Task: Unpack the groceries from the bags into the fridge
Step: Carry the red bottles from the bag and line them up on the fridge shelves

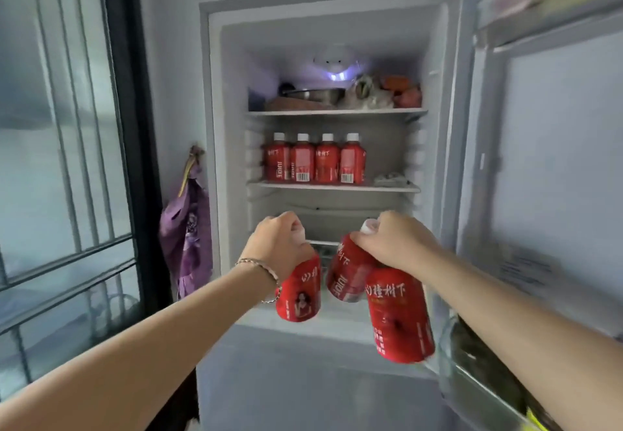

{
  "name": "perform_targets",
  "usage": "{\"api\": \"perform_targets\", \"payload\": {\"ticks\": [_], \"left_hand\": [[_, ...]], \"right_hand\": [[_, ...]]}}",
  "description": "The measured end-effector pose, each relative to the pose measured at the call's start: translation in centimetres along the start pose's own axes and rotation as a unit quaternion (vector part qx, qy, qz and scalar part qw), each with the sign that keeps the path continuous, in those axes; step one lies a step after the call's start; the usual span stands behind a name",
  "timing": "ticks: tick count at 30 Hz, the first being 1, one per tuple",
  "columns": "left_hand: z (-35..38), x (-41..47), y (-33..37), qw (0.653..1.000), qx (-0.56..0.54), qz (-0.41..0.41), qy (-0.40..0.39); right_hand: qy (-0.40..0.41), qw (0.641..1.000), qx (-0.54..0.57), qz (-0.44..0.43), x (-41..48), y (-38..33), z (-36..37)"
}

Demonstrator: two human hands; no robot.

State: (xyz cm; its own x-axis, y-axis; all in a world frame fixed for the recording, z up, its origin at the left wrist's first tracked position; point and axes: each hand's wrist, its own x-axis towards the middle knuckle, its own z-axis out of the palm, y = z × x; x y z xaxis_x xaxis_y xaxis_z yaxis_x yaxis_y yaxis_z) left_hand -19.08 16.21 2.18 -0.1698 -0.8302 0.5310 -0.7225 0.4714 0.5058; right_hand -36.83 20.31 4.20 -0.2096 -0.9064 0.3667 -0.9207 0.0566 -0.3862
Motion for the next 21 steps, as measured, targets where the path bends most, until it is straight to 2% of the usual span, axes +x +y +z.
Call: {"api": "perform_targets", "payload": {"ticks": [9, 13, 19, 21], "left_hand": [[6.1, 15.0, -6.9, 0.993, -0.058, -0.030, 0.095], [7.6, 19.8, -10.0, 0.987, -0.097, -0.053, 0.118], [9.2, 24.2, -13.3, 0.988, -0.118, -0.047, 0.089], [9.5, 24.7, -14.1, 0.996, -0.051, -0.031, 0.065]], "right_hand": [[-0.051, 0.998, -0.013, -0.025, 18.3, -1.6, 7.2], [-0.053, 0.999, 0.003, 0.008, 23.6, -2.5, 10.5], [0.030, 0.997, 0.034, 0.057, 26.1, -3.9, 12.7], [0.080, 0.993, 0.060, 0.068, 26.0, -4.3, 13.8]]}}
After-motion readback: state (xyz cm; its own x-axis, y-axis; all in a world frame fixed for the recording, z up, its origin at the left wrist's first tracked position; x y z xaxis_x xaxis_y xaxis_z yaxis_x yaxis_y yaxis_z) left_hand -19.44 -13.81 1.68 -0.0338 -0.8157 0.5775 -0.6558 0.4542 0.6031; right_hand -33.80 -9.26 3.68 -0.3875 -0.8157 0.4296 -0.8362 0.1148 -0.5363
